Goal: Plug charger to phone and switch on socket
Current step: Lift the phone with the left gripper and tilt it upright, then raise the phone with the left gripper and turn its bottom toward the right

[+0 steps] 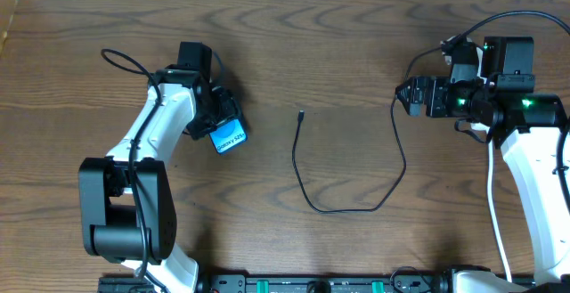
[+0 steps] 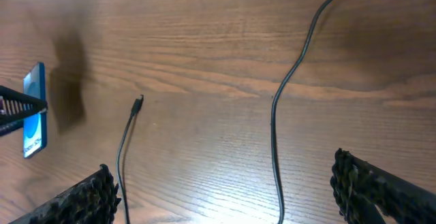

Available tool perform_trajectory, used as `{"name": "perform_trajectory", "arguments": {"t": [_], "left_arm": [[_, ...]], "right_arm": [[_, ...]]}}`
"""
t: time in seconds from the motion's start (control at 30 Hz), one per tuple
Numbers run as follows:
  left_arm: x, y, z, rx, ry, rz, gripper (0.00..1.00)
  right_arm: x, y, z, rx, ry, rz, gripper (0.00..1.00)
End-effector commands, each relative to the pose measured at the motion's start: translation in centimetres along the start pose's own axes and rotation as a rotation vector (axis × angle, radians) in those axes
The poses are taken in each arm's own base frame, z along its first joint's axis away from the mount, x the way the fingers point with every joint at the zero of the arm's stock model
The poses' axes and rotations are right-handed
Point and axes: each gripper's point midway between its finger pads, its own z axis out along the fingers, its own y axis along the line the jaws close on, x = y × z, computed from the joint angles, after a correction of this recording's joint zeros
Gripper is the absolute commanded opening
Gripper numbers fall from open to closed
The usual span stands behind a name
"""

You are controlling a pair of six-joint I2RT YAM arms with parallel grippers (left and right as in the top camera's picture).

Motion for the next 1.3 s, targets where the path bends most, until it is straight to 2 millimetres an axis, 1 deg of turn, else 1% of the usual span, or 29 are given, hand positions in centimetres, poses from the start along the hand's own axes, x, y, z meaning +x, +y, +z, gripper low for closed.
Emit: {"name": "perform_trajectory", "arguments": {"t": [0.0, 0.07, 0.13, 0.27, 0.4, 0.53, 0.67, 0.73, 0.87, 0.97, 1.0, 1.07, 1.17, 1.2, 1.27], "left_arm": [[-1.3, -1.1, -1.3, 0.040, -0.054, -0.110, 0.72], [-1.5, -1.3, -1.3, 0.047, -0.062, -0.143, 0.72], [-1.6, -1.3, -1.3, 0.048, -0.064, -0.151, 0.72], [-0.9, -0.8, -0.7, 0.032, -0.041, -0.154, 0.72], [0.4, 0.4, 0.9, -0.004, -0.001, -0.160, 0.72], [0.9, 2.0, 1.8, -0.076, -0.006, -0.141, 0.72], [2.0, 3.0, 2.6, -0.103, 0.017, -0.131, 0.72], [3.1, 3.8, 3.7, -0.115, 0.034, -0.129, 0.72], [4.7, 5.1, 5.1, -0.130, 0.054, -0.132, 0.72], [4.8, 5.4, 5.3, -0.132, 0.057, -0.140, 0.72], [4.7, 5.6, 5.3, -0.133, 0.056, -0.146, 0.73], [4.7, 5.7, 5.3, -0.133, 0.056, -0.146, 0.82], [4.8, 5.8, 5.4, -0.137, 0.065, -0.118, 0.89], [4.9, 5.9, 5.6, -0.141, 0.070, -0.119, 0.91], [5.0, 6.1, 5.8, -0.150, 0.075, -0.119, 0.92]], "right_arm": [[-0.6, 1.0, -0.1, -0.025, -0.013, 0.050, 0.99], [-0.6, 1.2, 0.1, -0.029, -0.009, 0.062, 0.99], [-0.3, 1.7, 0.8, -0.041, 0.008, 0.058, 0.99], [0.5, 2.6, 2.3, -0.056, 0.054, 0.040, 0.98], [1.3, 3.7, 4.0, -0.074, 0.100, 0.016, 0.97], [1.9, 4.5, 5.1, -0.087, 0.130, -0.004, 0.97], [2.0, 4.9, 5.4, -0.093, 0.132, -0.015, 0.97], [2.0, 4.9, 5.4, -0.092, 0.131, -0.015, 0.97], [2.0, 4.9, 5.4, -0.092, 0.132, -0.014, 0.97], [2.0, 4.9, 5.4, -0.092, 0.133, -0.014, 0.97], [2.0, 4.9, 5.4, -0.092, 0.133, -0.014, 0.97], [2.0, 4.9, 5.4, -0.093, 0.133, -0.014, 0.97], [2.1, 4.8, 5.4, -0.092, 0.136, -0.013, 0.97], [2.1, 4.8, 5.4, -0.092, 0.136, -0.013, 0.97], [2.1, 4.8, 5.4, -0.092, 0.136, -0.013, 0.97]]}}
